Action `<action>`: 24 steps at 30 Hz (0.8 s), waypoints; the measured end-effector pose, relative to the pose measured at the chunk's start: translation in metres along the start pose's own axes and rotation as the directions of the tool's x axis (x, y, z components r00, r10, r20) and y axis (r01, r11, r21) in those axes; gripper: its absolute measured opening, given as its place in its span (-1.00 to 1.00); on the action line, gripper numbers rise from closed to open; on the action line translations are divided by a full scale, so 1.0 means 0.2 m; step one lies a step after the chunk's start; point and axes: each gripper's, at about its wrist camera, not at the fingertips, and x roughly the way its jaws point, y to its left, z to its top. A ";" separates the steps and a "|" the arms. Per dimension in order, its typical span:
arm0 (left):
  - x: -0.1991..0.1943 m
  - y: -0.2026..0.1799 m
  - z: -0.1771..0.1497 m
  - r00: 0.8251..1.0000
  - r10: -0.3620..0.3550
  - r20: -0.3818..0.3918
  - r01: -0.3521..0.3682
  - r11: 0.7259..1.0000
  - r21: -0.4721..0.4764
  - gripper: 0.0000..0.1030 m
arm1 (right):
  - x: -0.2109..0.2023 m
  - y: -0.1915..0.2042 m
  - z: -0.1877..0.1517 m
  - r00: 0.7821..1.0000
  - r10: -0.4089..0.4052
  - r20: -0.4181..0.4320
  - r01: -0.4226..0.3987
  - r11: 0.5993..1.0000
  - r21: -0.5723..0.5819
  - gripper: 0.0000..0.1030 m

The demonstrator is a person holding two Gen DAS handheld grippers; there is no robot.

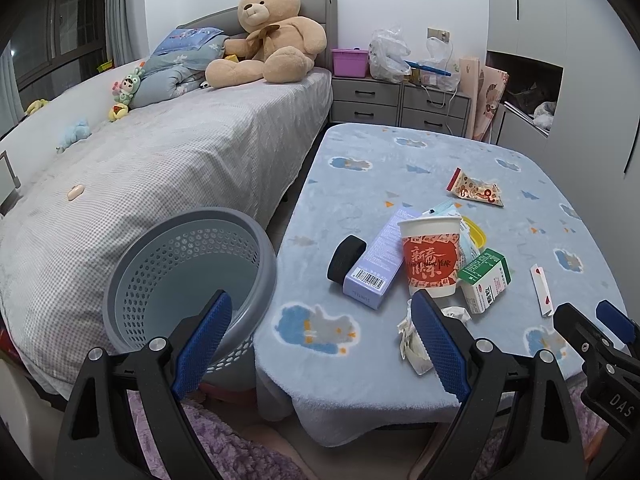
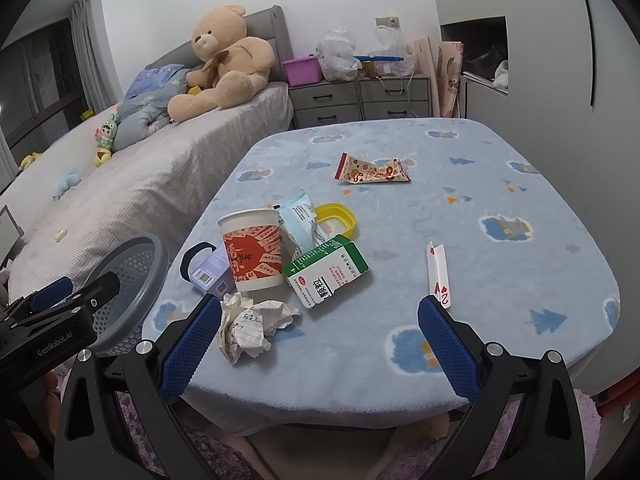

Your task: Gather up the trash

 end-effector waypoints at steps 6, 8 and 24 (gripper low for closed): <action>0.00 0.00 0.00 1.000 0.001 0.000 -0.001 1.000 0.000 0.69 | -0.01 0.00 0.00 1.000 0.001 0.003 -0.001 1.000 0.001 0.88; 0.00 0.00 0.00 1.000 0.000 0.000 0.000 1.000 0.000 0.69 | -0.01 0.00 0.00 1.000 0.003 0.001 -0.003 1.000 0.002 0.88; -0.02 -0.01 0.00 1.000 0.001 0.002 -0.001 1.000 0.000 0.69 | -0.01 0.00 -0.01 1.000 0.001 0.001 -0.001 1.000 -0.001 0.88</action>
